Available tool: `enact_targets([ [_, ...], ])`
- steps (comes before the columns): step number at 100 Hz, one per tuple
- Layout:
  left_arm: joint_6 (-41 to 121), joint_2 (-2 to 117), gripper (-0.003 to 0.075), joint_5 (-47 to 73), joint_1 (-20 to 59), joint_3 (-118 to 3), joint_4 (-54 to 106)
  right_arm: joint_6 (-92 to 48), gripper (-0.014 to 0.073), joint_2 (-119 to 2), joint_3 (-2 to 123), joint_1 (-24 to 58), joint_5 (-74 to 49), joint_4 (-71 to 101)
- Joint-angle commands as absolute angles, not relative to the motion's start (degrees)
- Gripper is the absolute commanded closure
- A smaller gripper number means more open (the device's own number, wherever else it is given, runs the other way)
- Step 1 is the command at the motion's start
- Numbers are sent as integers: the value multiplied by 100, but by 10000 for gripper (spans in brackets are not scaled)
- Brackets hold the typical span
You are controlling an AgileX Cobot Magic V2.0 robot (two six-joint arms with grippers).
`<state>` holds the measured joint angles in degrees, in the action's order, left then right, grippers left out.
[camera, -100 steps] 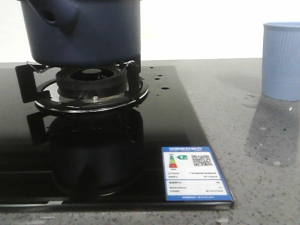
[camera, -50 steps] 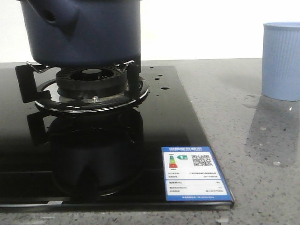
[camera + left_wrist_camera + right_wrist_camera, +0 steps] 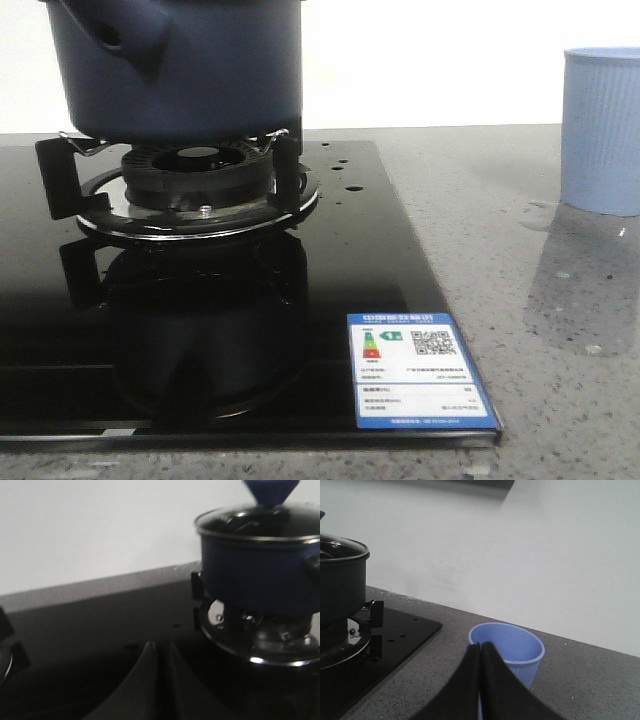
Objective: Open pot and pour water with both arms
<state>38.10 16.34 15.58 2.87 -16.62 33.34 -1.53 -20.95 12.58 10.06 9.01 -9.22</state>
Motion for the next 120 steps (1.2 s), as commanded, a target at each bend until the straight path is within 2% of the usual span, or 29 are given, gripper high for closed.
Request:
enact_targets([
  [1, 1432, 1529, 739, 1148, 273, -1527, 1371, -135, 659, -2128, 1417, 1011, 1370, -898],
  [9, 744, 1323, 740, 760, 273, -1121, 845, -135, 659, -2128, 1417, 1011, 1370, -898],
  [22, 643, 908, 739, 49, 262, -369, 679, -135, 659, -2128, 1417, 1011, 1370, -898],
  [39, 54, 420, 739, 0, 251, 238, 254, -135, 659, -2128, 1417, 1011, 1370, -898],
  [71, 54, -172, 739, 1648, -277, 224, 127, -135, 659, -2128, 1417, 1011, 1370, -898],
  [120, 54, -171, 739, 1625, -381, 224, 166, -135, 659, -2128, 1417, 1011, 1358, -898],
])
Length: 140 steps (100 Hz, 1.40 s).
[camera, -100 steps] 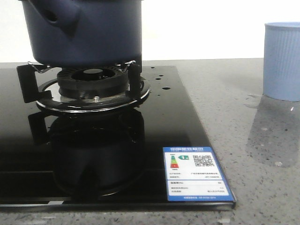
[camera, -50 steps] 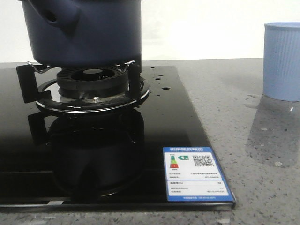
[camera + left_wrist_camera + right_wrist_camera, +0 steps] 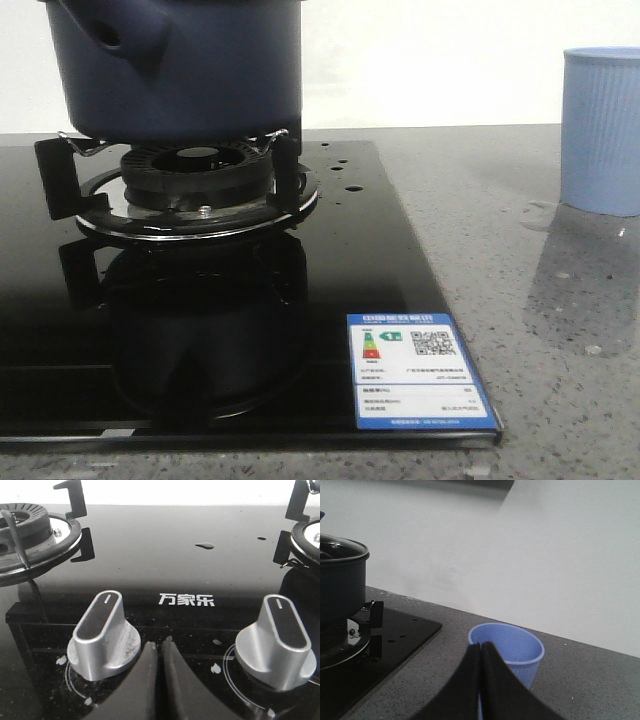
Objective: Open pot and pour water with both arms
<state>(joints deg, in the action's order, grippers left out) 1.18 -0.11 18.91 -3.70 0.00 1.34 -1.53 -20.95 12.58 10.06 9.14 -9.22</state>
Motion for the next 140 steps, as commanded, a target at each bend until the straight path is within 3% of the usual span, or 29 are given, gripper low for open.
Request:
enact_targets([
  [1, 54, -171, 739, 1625, -381, 224, 166, -135, 659, -2128, 1417, 1011, 1358, -898],
  [66, 54, -171, 740, 1625, -381, 224, 166, -135, 659, -2128, 1384, 1011, 1105, -842],
  [87, 54, -171, 739, 1625, -381, 224, 166, -135, 659, -2103, 766, 684, 1109, -590],
  [111, 54, -171, 740, 1625, -381, 224, 166, -135, 659, -1270, -114, 370, 607, -590],
  [140, 54, -171, 740, 1625, -381, 224, 166, -135, 659, 203, -105, 65, -1455, -590],
])
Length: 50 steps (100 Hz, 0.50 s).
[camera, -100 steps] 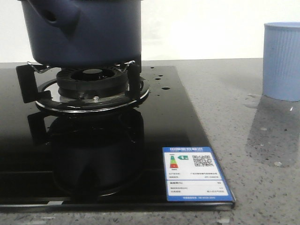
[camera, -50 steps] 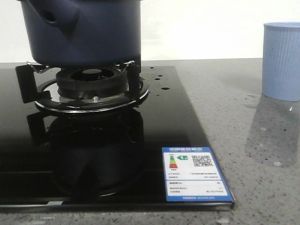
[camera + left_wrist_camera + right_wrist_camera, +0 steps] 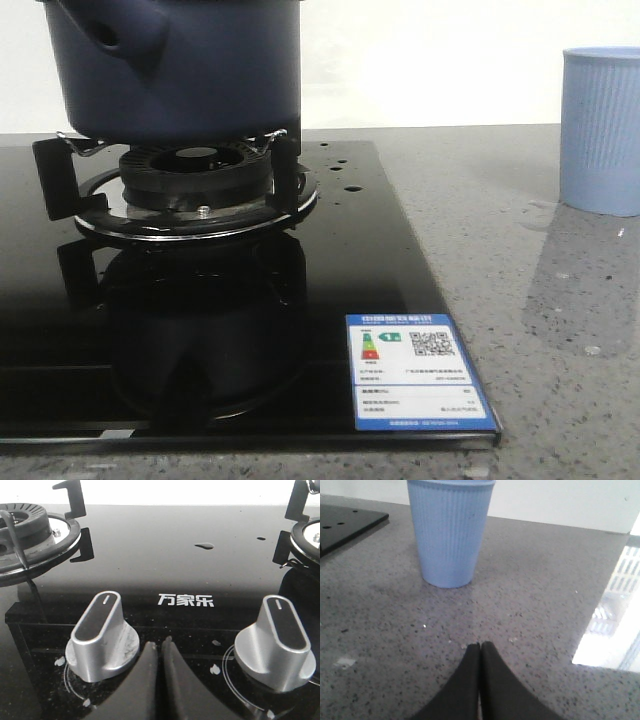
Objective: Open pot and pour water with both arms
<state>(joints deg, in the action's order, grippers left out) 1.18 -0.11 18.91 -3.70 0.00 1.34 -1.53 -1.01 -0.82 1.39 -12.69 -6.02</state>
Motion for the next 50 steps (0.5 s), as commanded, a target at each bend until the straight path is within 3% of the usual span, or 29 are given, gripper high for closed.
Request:
enact_targets([
  [1, 54, -171, 740, 1625, -381, 224, 166, -135, 659, 216, -105, 50, -1494, -590],
  [50, 54, -171, 740, 1625, -381, 224, 166, -135, 659, 185, -105, 49, -1728, -567],
])
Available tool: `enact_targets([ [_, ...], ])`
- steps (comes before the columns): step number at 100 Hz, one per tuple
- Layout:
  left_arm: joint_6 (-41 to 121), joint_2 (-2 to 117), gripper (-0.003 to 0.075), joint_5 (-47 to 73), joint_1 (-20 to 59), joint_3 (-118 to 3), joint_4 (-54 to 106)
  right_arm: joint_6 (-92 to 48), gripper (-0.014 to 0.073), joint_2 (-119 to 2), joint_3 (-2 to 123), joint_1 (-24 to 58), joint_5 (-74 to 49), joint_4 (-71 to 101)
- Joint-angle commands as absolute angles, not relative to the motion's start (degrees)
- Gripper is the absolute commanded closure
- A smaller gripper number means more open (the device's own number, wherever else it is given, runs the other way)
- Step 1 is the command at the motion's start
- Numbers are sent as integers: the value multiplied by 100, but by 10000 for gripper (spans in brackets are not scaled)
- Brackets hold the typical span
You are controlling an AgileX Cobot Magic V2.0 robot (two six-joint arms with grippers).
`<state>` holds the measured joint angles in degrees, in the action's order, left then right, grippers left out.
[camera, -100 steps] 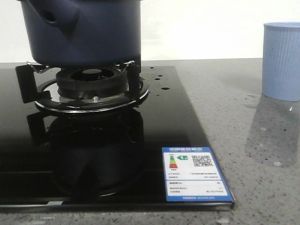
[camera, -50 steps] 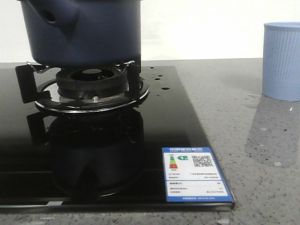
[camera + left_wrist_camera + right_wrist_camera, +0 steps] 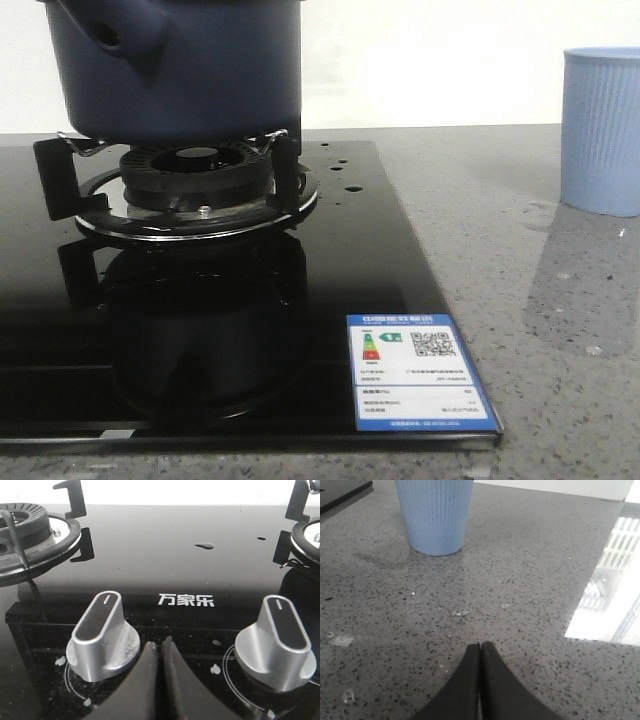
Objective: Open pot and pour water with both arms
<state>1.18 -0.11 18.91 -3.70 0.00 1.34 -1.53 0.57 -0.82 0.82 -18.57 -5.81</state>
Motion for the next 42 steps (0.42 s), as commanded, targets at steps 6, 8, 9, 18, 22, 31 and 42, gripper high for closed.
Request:
enact_targets([
  [6, 54, -171, 740, 1625, -381, 224, 166, -135, 659, 185, -105, 49, -1728, -567],
  [8, 54, -171, 739, 1625, -381, 224, 166, -135, 659, 185, -105, 49, -1728, -567],
  [9, 54, -171, 740, 1625, -381, 224, 166, -135, 659, 185, -105, 49, -1728, -567],
  [18, 54, -171, 739, 1625, -381, 224, 166, -135, 659, 185, -105, 49, -1728, -567],
  [22, 54, -171, 739, 1625, -381, 224, 166, -135, 659, 185, -105, 49, -1728, -567],
  [31, 54, -171, 740, 1625, -381, 224, 166, -135, 659, 185, -105, 49, -1728, -567],
  [42, 54, -171, 740, 1625, -381, 224, 166, -135, 659, 185, -105, 145, -1728, -567],
])
